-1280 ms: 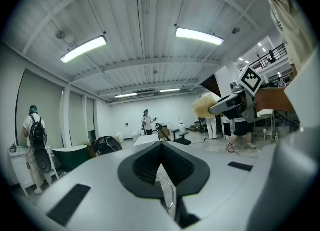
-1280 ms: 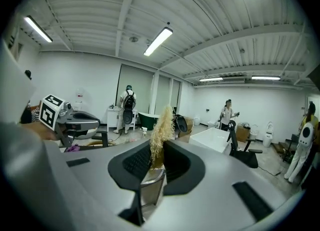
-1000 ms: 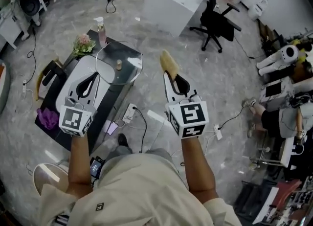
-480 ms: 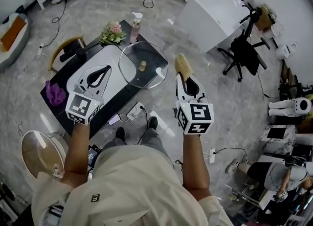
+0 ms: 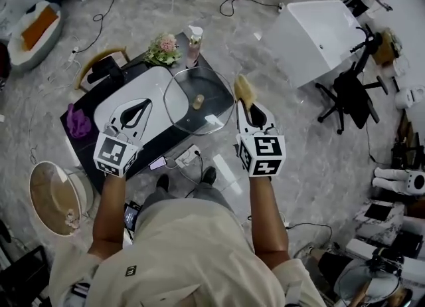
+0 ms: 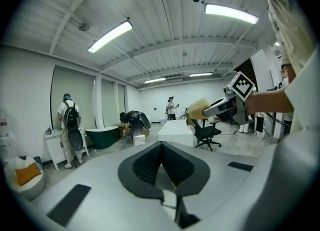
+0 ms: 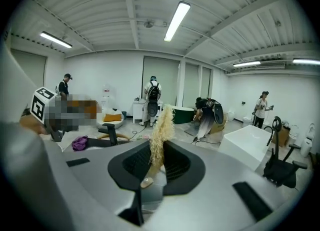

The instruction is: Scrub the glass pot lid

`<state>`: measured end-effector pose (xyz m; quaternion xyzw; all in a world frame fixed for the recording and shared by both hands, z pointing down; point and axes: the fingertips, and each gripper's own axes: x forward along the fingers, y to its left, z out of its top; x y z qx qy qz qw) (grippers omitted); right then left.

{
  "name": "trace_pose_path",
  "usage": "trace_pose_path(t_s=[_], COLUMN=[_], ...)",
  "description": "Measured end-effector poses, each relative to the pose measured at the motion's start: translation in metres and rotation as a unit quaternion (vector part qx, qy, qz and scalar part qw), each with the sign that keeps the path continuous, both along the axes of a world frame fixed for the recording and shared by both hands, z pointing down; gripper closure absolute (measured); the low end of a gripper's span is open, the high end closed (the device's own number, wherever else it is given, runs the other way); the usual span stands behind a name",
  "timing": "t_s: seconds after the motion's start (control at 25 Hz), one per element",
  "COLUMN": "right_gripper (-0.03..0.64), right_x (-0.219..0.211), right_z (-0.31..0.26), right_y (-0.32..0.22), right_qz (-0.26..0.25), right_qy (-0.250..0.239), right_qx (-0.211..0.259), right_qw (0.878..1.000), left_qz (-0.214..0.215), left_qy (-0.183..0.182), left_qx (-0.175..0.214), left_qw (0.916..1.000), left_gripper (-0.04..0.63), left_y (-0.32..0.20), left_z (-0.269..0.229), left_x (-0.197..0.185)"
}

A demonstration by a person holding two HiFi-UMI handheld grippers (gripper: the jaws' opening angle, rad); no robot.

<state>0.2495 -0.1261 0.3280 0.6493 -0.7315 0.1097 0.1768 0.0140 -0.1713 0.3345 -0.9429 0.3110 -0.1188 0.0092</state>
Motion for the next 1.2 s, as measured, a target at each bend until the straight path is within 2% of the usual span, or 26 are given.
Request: trace_pose_path(t_s=[0.36, 0.72, 1.0, 1.2], right_gripper=[0.566, 0.566, 0.566, 0.566], right_x=[0.017, 0.025, 0.036, 0.039], right_z=[0.032, 0.111, 0.199, 0.237], right_y=[-0.046, -0.087, -0.120, -0.138], right_qz=[-0.028, -0.013, -0.017, -0.020], right_qy=[0.018, 0.045, 0.103, 0.140], right_qx=[-0.032, -0.076, -0.129, -0.151], right_qw=[0.999, 0.996, 0.986, 0.978], left_qz=[-0.042, -0.055, -0.066, -0.071], left_qy=[-0.015, -0.037, -0.042, -0.050], left_qx=[-0.032, -0.071, -0.112, -0.133], left_qw=[0.9985, 0.9953, 0.9906, 0.9873], left_gripper=[0.581, 0.581, 0.581, 0.581], left_y=[-0.010, -0.014, -0.016, -0.016], left_z=[0.044, 0.133, 0.206, 0.243], left_x=[-0.001, -0.003, -0.002, 0.000])
